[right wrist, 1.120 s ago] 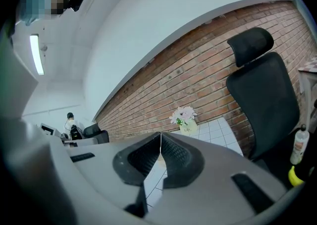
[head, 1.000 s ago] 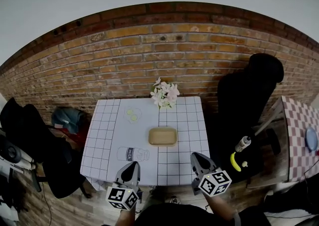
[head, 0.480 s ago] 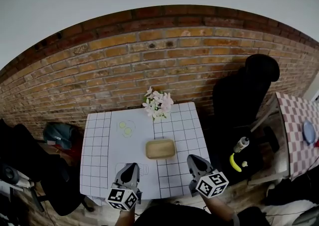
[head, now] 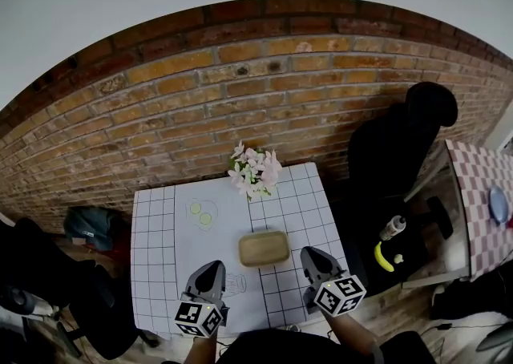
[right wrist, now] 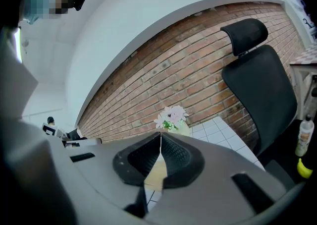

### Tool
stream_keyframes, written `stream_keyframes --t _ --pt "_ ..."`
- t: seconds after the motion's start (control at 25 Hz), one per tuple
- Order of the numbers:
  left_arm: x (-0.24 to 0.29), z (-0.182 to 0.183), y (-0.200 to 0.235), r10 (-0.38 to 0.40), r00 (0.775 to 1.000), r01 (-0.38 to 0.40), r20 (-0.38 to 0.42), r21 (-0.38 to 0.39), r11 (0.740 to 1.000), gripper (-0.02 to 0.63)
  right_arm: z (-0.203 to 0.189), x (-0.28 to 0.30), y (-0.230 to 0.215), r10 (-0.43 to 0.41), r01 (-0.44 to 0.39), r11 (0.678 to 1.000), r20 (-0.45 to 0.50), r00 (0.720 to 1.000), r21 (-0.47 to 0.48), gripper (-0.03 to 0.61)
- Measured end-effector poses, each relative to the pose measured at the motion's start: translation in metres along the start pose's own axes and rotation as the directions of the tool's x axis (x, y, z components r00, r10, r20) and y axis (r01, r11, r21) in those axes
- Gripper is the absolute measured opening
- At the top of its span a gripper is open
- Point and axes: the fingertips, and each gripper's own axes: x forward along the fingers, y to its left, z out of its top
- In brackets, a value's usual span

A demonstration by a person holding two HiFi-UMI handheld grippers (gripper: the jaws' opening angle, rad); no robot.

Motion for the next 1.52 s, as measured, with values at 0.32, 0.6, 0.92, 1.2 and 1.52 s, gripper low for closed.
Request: stream_keyframes --t 0.32,0.6,0.92,1.2,1.52 --pt "0.026 -0.011 0.026 -0.025 0.999 0.024 -0.035 -0.027 0.999 0.011 -0.014 0.03 -0.011 -0.05 0.05 0.999 -0.033 0.998 0.012 0.005" --pt "0.046 -0.029 0.036 -0.07 0.993 0.066 -0.09 -0.056 0.996 0.011 -0.032 0.046 -0.022 -0.095 0.097 0.995 -0.062 0.994 0.033 0.005" --pt "0.068 -0.045 0.044 -0.115 0.982 0.104 -0.148 -0.085 0.991 0.012 -0.047 0.061 -0.031 -0.108 0.114 0.991 -0.081 0.991 0.067 0.006" --pt "0.082 -0.069 0.047 -0.143 0.964 0.112 -0.224 -0.146 0.983 0.018 -0.063 0.069 -0.042 -0.128 0.137 0.988 -0.114 0.985 0.073 0.008" --pt "0.092 -0.098 0.045 -0.191 0.936 0.136 -0.296 -0.196 0.971 0.11 -0.089 0.074 -0.047 -0.14 0.16 0.982 -0.182 0.973 0.099 0.083"
